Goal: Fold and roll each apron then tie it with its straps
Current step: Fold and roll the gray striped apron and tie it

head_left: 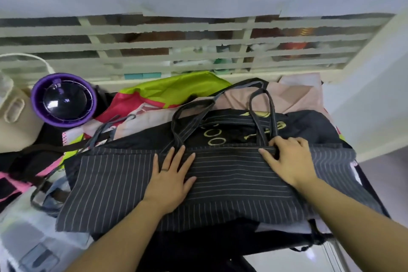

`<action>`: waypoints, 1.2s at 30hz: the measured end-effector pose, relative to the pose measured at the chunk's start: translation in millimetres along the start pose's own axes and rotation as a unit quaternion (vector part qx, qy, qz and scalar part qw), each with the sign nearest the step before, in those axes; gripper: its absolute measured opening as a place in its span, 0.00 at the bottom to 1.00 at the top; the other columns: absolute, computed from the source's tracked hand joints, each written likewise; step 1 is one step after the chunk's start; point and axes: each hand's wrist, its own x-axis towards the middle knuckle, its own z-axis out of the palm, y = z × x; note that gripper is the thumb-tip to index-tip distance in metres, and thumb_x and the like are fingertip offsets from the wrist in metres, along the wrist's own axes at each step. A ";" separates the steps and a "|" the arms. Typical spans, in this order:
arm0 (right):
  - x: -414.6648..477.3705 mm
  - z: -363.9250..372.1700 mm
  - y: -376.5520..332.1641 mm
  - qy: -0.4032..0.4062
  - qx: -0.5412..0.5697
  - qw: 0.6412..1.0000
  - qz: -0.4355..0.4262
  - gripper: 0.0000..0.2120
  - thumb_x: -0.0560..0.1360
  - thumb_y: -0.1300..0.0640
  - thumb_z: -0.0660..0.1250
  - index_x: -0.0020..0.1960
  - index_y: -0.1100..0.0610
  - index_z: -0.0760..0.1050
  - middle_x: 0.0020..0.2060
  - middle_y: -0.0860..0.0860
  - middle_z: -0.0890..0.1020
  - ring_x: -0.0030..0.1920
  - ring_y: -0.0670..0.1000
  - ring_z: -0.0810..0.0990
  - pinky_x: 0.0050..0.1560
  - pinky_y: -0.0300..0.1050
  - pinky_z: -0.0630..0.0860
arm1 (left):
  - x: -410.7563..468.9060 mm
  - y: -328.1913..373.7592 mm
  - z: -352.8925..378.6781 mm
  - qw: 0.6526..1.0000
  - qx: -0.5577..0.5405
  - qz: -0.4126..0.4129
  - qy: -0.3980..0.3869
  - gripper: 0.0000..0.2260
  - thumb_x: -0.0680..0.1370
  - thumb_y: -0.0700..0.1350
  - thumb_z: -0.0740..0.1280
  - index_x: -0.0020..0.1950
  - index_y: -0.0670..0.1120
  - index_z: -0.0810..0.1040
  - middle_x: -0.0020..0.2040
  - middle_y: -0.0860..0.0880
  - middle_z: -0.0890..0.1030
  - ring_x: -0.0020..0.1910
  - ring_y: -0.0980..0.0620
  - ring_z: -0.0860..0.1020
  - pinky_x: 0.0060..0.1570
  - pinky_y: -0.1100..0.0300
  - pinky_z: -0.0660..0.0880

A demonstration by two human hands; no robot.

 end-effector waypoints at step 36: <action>-118.1 -13.6 11.3 0.281 0.519 0.523 0.615 0.13 0.78 0.58 0.65 0.62 0.53 0.72 0.40 0.43 0.72 0.35 0.40 0.71 0.30 0.28 0.69 | 5.9 110.9 20.8 0.989 -0.063 0.131 0.006 0.37 0.65 0.71 0.21 0.72 0.59 0.33 0.73 0.58 0.29 0.73 0.55 0.29 0.67 0.42 0.27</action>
